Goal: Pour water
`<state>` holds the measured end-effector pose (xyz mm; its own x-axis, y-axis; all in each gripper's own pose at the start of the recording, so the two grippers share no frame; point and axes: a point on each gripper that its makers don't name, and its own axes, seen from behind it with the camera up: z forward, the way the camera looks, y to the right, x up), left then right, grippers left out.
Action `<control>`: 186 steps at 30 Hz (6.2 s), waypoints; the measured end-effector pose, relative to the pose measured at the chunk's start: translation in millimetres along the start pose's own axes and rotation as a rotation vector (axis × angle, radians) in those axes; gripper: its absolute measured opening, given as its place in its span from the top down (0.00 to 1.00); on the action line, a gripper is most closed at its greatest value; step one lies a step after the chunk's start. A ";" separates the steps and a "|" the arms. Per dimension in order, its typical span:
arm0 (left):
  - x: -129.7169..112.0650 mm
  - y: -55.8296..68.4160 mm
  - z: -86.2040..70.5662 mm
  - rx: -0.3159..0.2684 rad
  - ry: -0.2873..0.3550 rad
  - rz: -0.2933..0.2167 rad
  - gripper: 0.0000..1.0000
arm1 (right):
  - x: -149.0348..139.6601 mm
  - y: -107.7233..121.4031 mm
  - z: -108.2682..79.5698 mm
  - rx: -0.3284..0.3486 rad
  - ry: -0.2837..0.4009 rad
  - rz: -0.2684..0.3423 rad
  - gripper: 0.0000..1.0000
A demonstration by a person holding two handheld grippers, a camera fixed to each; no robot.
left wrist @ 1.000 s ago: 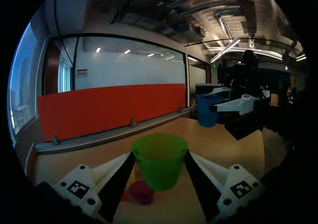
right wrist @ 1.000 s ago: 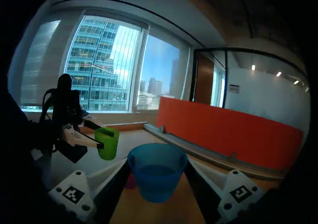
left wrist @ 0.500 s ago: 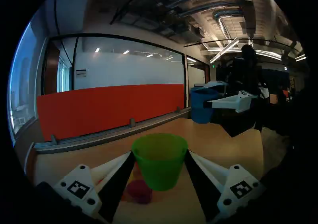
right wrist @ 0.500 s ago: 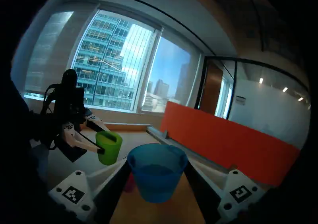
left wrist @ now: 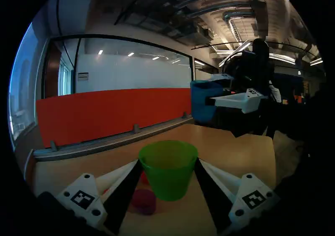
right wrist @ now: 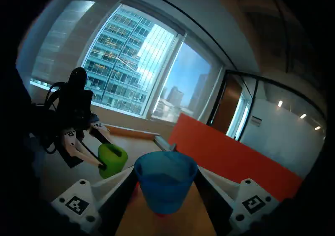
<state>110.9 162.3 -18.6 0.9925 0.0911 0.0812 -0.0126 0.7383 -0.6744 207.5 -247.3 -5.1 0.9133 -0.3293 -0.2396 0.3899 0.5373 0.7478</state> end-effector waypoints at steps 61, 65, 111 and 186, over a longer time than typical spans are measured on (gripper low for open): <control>5.4 31.8 17.8 -0.063 0.023 0.029 0.14 | 64.0 6.2 59.7 -0.020 0.019 -0.604 0.09; 5.9 33.5 18.1 -0.068 0.023 0.032 0.14 | 66.0 10.2 62.1 -0.031 0.016 -0.634 0.09; 9.0 44.1 22.9 -0.094 0.022 0.038 0.15 | 83.9 28.1 64.4 -0.086 0.027 -0.819 0.09; 10.6 47.8 24.1 -0.104 0.027 0.043 0.15 | 109.2 19.5 73.8 -0.102 0.049 -1.134 0.09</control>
<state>117.9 214.7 -32.3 0.9942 0.1025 0.0315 -0.0444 0.6608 -0.7492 306.2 -330.1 29.0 0.0306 -0.6361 -0.7710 0.9995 0.0105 0.0310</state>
